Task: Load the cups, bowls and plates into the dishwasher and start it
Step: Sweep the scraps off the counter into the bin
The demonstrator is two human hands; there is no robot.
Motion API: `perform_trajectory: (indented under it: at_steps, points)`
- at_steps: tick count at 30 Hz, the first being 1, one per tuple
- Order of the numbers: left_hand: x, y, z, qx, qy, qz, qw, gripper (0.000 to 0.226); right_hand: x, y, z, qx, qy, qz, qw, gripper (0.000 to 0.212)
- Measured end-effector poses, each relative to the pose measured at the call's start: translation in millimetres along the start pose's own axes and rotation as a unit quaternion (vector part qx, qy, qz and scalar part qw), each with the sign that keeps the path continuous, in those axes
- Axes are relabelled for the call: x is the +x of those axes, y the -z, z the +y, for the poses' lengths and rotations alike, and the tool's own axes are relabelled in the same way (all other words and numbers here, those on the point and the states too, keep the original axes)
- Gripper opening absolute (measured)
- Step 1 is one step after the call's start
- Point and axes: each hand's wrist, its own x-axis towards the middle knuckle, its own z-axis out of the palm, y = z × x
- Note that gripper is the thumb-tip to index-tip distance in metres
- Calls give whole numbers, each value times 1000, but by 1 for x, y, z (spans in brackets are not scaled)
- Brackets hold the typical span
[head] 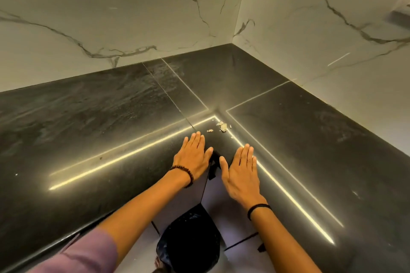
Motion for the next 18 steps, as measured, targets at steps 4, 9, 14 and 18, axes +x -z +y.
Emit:
perform_trajectory:
  at_steps: [4, 9, 14, 18]
  points:
    - [31, 1, -4, 6, -25, 1, 1000, 62, 38, -1, -11, -14, 3, 9, 1000, 76]
    - [66, 0, -12, 49, -79, 9, 996, 57, 83, -4, -13, 2, 59, 28, 998, 74]
    - [93, 0, -23, 63, -117, 27, 991, 60, 107, -6, -11, 3, 17, 59, 998, 77]
    - [116, 2, -25, 39, -149, 18, 988, 61, 125, -5, -6, 10, 56, 60, 997, 76]
